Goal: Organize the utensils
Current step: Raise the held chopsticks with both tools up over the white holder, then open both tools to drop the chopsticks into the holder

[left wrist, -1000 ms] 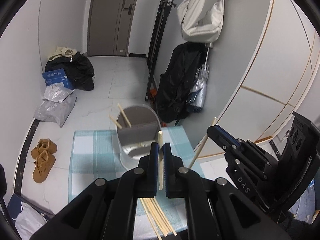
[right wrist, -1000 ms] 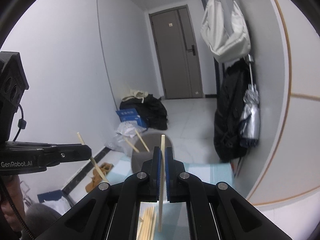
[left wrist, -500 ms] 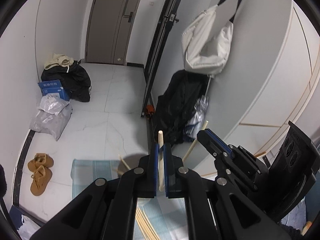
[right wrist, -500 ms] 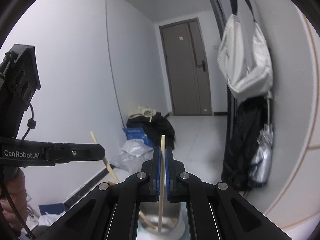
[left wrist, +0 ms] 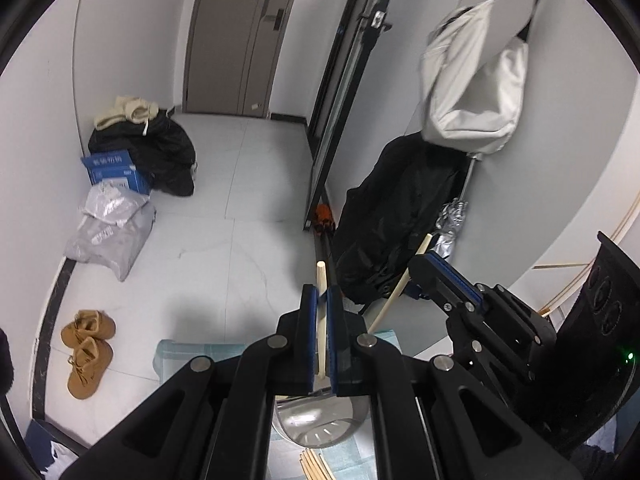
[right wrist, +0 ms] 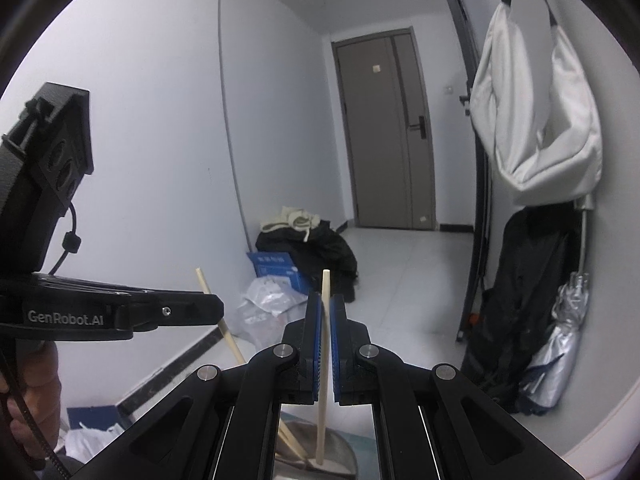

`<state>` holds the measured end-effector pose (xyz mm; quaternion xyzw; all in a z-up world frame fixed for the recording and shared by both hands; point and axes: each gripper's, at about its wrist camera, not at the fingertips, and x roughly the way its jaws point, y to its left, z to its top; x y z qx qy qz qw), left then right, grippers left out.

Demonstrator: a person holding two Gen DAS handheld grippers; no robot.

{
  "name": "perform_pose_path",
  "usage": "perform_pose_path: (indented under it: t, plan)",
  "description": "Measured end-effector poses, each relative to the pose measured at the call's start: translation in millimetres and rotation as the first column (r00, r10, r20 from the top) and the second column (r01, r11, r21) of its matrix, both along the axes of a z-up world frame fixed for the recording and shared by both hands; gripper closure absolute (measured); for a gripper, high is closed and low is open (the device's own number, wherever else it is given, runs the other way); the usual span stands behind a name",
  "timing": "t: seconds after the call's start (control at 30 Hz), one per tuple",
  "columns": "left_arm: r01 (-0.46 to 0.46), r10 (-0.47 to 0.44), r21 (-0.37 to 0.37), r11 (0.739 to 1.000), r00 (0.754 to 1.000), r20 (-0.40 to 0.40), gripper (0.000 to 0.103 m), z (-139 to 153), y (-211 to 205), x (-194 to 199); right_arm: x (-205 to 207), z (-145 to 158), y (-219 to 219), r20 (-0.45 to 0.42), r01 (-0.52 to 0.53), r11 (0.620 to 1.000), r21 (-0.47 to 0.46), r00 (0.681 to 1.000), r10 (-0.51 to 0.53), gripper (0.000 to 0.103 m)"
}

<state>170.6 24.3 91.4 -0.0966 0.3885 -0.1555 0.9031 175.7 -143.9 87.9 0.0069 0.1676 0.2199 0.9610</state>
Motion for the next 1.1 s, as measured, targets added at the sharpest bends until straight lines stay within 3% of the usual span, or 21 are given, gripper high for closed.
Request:
perform_pose_path:
  t: [0.4, 0.63, 0.73, 0.8, 0.9, 0.97, 1.1]
  plan:
    - [0.022, -0.022, -0.003, 1.000, 0.999, -0.032, 0.102, -32.1, -1.2, 9.2, 12.4, -51.9, 6.4, -0.086, -0.097, 0.993, -0.059, 0.992, 0.092, 0.100]
    - [0.001, 0.000, 0.037, 0.999, 0.999, -0.042, 0.100, -35.1, -2.1, 9.1, 12.6, -69.1, -0.2, -0.178, -0.132, 0.991, 0.022, 0.975, 0.134, 0.095]
    - [-0.025, 0.028, 0.062, 0.998, 0.999, -0.038, 0.089, -34.2, 1.0, 4.8, 10.1, -72.2, -4.1, -0.220, -0.124, 0.991, 0.049, 0.967, 0.132, 0.086]
    - [-0.055, 0.057, 0.060, 0.997, 0.998, -0.032, 0.072, -33.5, 7.4, 0.1, 4.6, -71.2, -10.4, -0.224, -0.090, 0.994, 0.067, 0.969, 0.103, 0.081]
    - [-0.098, 0.098, 0.068, 0.993, 0.995, 0.004, 0.056, -30.5, 14.7, -11.4, -6.4, -69.8, -21.4, -0.225, -0.044, 0.994, 0.095, 0.972, 0.064, 0.077]
    - [-0.128, 0.126, 0.082, 0.988, 0.992, 0.031, 0.050, -27.0, 17.9, -20.2, -13.6, -67.7, -28.4, -0.225, -0.012, 0.994, 0.107, 0.974, 0.036, 0.070]
    - [-0.158, 0.154, 0.084, 0.984, 0.987, 0.054, 0.043, -21.5, 19.3, -35.3, -30.3, -58.9, -38.8, -0.220, 0.029, 0.992, 0.125, 0.975, -0.001, 0.068]
